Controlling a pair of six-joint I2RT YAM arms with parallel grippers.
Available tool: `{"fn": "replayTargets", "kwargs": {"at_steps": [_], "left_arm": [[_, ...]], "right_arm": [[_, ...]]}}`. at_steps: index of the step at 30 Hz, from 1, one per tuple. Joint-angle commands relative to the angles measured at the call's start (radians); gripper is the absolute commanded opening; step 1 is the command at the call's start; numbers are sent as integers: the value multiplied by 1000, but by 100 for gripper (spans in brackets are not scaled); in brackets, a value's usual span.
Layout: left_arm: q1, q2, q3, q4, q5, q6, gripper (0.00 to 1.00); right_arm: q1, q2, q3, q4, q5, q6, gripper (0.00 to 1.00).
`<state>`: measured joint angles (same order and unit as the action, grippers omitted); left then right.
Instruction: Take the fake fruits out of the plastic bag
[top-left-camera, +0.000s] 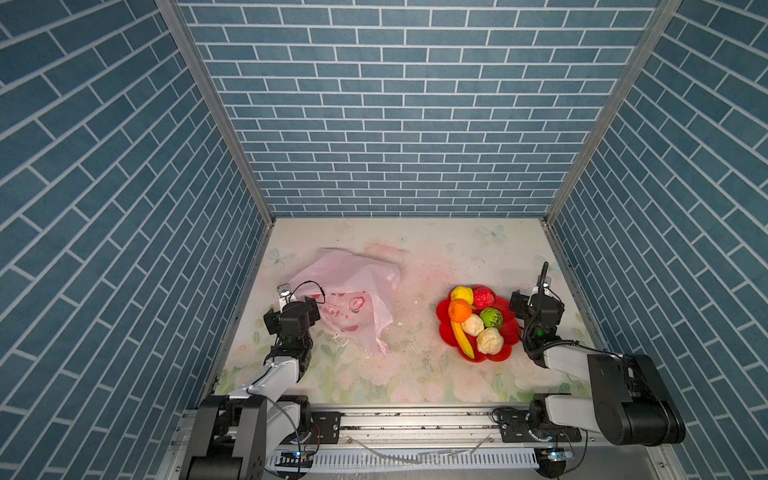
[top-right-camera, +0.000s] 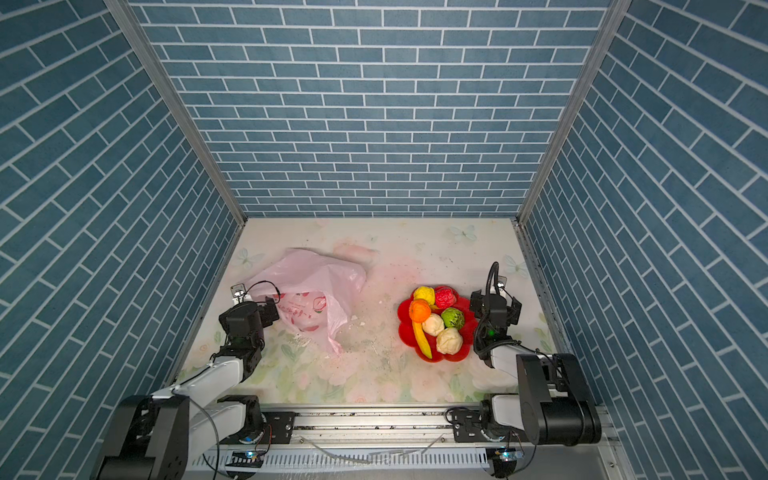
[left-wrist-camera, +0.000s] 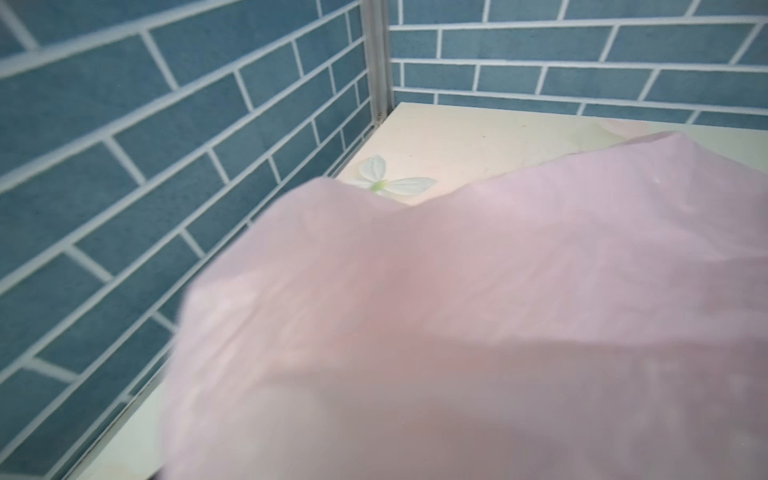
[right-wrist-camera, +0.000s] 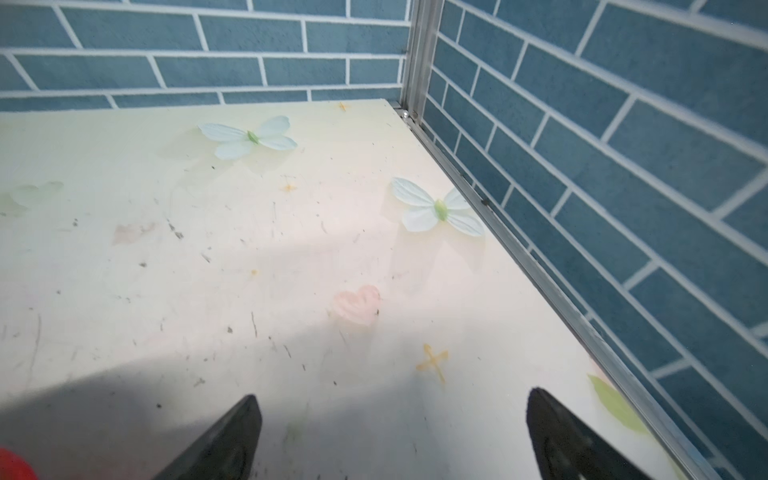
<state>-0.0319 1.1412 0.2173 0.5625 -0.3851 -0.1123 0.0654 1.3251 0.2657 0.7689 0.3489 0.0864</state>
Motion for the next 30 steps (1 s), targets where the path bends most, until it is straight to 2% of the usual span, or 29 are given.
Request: {"fn": "replayTargets", "kwargs": {"at_steps": [1, 5, 6, 8, 13, 18, 30], "left_arm": [[10, 86, 63, 149, 110, 69, 99], [13, 182, 103, 217, 161, 101, 99], [13, 206, 101, 252, 174, 107, 99], [14, 253, 90, 322, 187, 112, 99], [15, 389, 71, 492, 205, 123, 99], [13, 373, 128, 358, 213, 120, 99], [3, 379, 135, 356, 189, 126, 99]], "right_arm": [[-37, 71, 27, 158, -124, -49, 99], [-74, 227, 17, 331, -169, -20, 99], [-76, 206, 27, 269, -166, -11, 99], [-92, 219, 34, 281, -184, 0, 99], [-101, 215, 90, 166, -159, 16, 99], [-101, 215, 90, 166, -159, 15, 99], [-98, 213, 96, 153, -157, 12, 99]]}}
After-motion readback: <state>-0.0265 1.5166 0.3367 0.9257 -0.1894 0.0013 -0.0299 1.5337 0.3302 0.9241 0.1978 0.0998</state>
